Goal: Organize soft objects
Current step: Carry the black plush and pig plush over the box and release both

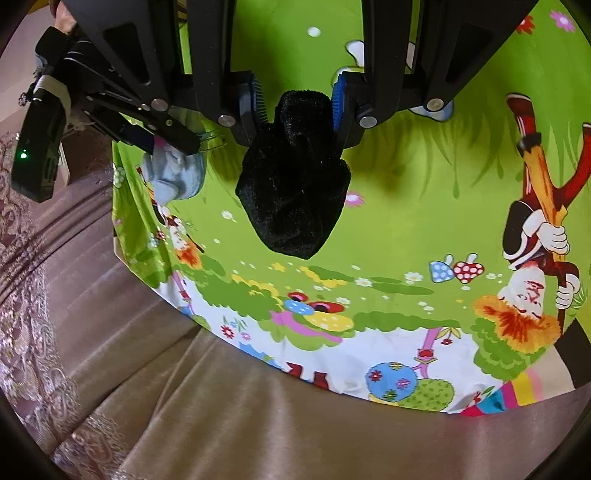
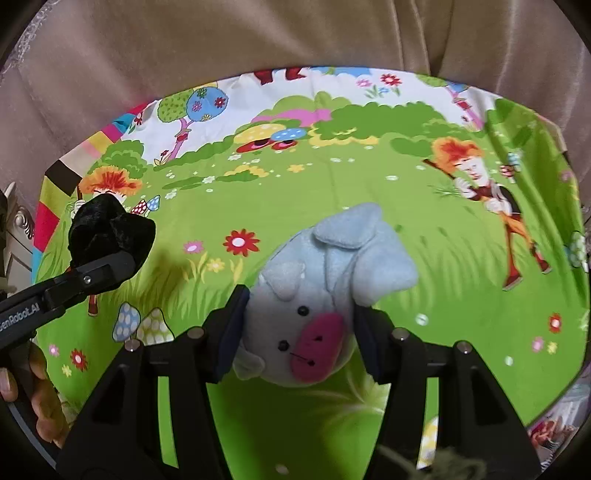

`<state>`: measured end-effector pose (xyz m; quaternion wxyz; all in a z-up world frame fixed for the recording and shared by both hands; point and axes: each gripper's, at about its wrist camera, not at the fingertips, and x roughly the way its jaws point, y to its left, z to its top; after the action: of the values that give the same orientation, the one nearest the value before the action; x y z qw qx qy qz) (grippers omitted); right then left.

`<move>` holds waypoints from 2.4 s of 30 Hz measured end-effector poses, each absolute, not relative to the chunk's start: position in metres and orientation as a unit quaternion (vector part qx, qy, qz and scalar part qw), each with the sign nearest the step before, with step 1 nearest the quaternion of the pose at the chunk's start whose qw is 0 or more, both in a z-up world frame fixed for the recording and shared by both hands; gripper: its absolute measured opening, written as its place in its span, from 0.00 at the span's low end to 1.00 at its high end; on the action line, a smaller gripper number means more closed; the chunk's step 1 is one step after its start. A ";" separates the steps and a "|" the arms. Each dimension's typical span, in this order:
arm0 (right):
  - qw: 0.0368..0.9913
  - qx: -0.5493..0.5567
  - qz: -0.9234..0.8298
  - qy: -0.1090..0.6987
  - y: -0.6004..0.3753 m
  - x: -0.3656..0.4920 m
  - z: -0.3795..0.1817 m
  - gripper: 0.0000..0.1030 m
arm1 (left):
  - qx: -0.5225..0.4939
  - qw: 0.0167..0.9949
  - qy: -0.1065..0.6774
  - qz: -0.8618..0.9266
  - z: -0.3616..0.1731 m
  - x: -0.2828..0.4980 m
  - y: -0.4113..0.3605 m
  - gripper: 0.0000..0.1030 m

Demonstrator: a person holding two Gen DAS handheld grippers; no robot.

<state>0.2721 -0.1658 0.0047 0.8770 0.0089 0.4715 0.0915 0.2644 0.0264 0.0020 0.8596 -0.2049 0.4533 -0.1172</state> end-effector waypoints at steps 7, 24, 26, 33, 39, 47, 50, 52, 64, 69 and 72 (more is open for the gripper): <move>0.885 0.011 0.076 0.459 -0.194 0.241 0.023 0.57 | -0.194 0.858 0.455 -0.140 0.009 0.244 -0.002 0.29; 0.899 0.020 0.029 0.436 -0.278 0.160 0.056 0.57 | -0.155 0.849 0.459 -0.211 0.031 0.188 -0.090 0.29; 0.900 0.024 0.018 0.435 -0.292 0.148 0.058 0.57 | -0.150 0.847 0.459 -0.222 0.035 0.181 -0.103 0.29; 0.902 0.035 -0.021 0.431 -0.341 0.106 0.064 0.57 | -0.127 0.835 0.459 -0.273 0.046 0.153 -0.154 0.29; 0.899 0.044 -0.058 0.432 -0.384 0.071 0.065 0.57 | -0.097 0.822 0.465 -0.314 0.051 0.127 -0.203 0.29; 0.893 0.051 -0.120 0.430 -0.440 0.032 0.063 0.57 | -0.049 0.798 0.476 -0.365 0.050 0.098 -0.269 0.29; 0.889 0.051 -0.138 0.434 -0.453 0.022 0.058 0.59 | -0.033 0.789 0.483 -0.378 0.048 0.088 -0.289 0.29; 0.885 0.056 -0.150 0.436 -0.462 0.015 0.054 0.63 | -0.014 0.780 0.482 -0.398 0.046 0.080 -0.304 0.33; 0.876 0.076 -0.179 0.442 -0.482 -0.012 0.050 0.71 | 0.008 0.770 0.506 -0.389 0.035 0.065 -0.320 0.75; 0.876 0.077 -0.183 0.440 -0.481 -0.025 0.056 0.72 | 0.009 0.775 0.508 -0.376 0.037 0.055 -0.318 0.83; 0.877 0.072 -0.189 0.436 -0.479 -0.034 0.060 0.73 | 0.030 0.783 0.504 -0.364 0.039 0.046 -0.322 0.84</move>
<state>-0.0343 -0.4794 0.0600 0.8770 0.0722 0.4361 -0.1885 0.0464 -0.3216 0.0391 0.7827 0.0297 0.5039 -0.3642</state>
